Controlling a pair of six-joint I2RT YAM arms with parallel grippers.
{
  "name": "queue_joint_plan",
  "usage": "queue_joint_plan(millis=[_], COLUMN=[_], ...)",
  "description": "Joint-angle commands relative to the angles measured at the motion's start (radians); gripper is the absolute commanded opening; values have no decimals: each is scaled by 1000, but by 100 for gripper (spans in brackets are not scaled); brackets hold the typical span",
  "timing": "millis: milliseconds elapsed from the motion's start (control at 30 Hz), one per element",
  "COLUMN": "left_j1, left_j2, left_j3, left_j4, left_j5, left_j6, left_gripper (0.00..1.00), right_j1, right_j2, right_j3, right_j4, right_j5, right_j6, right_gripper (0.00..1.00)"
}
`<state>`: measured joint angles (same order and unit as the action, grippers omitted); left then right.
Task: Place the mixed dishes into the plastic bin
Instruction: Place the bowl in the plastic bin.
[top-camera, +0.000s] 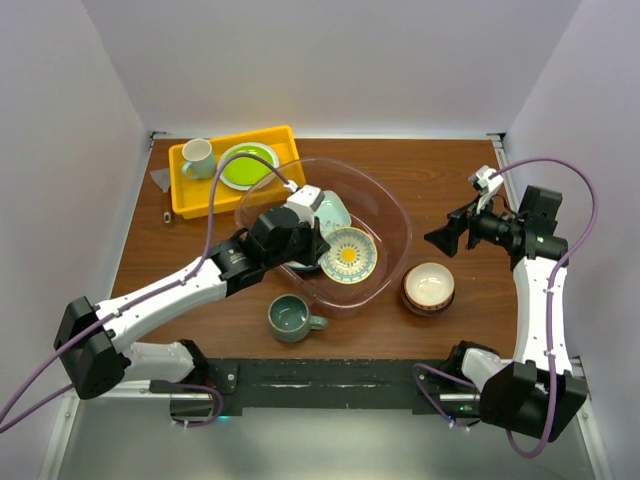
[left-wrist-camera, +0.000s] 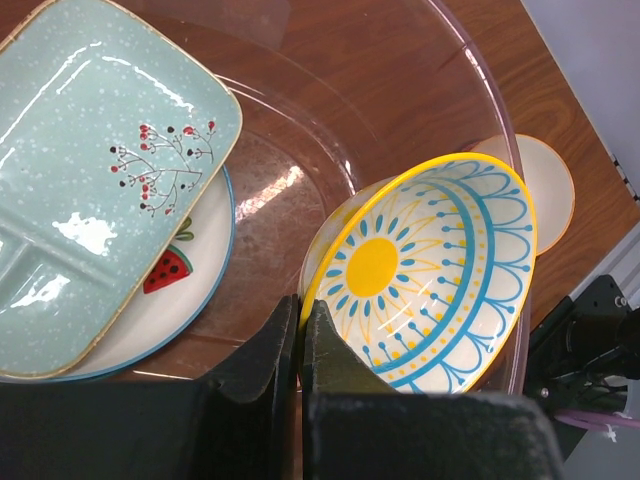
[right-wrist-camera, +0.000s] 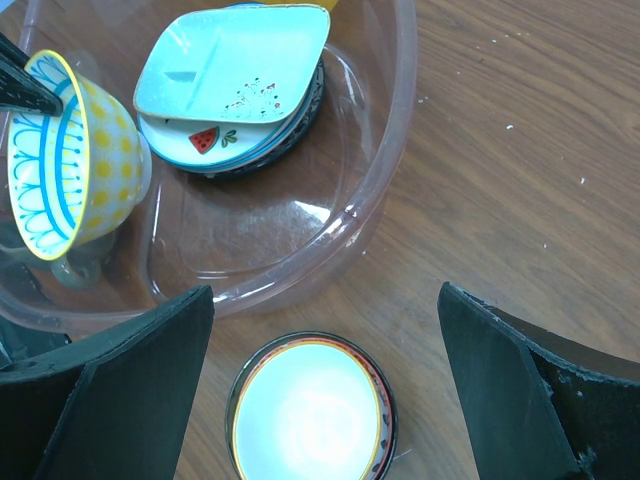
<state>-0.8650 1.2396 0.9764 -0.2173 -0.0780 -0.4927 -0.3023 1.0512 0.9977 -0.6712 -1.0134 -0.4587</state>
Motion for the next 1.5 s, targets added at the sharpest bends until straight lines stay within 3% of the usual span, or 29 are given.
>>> queue_joint_plan(millis=[0,1467], left_j1=[4,4], left_j2=[8,116], left_j3=[-2,-24], left_j4=[105,171], left_j5=[26,73], left_j6=[6,0], left_gripper=[0,0], right_j1=[-6,-8], right_j2=[-19,-22], right_j3=[-4,-8], right_j4=[25,32], right_j5=[-24,-22], right_j6=[6,6], right_gripper=[98,98])
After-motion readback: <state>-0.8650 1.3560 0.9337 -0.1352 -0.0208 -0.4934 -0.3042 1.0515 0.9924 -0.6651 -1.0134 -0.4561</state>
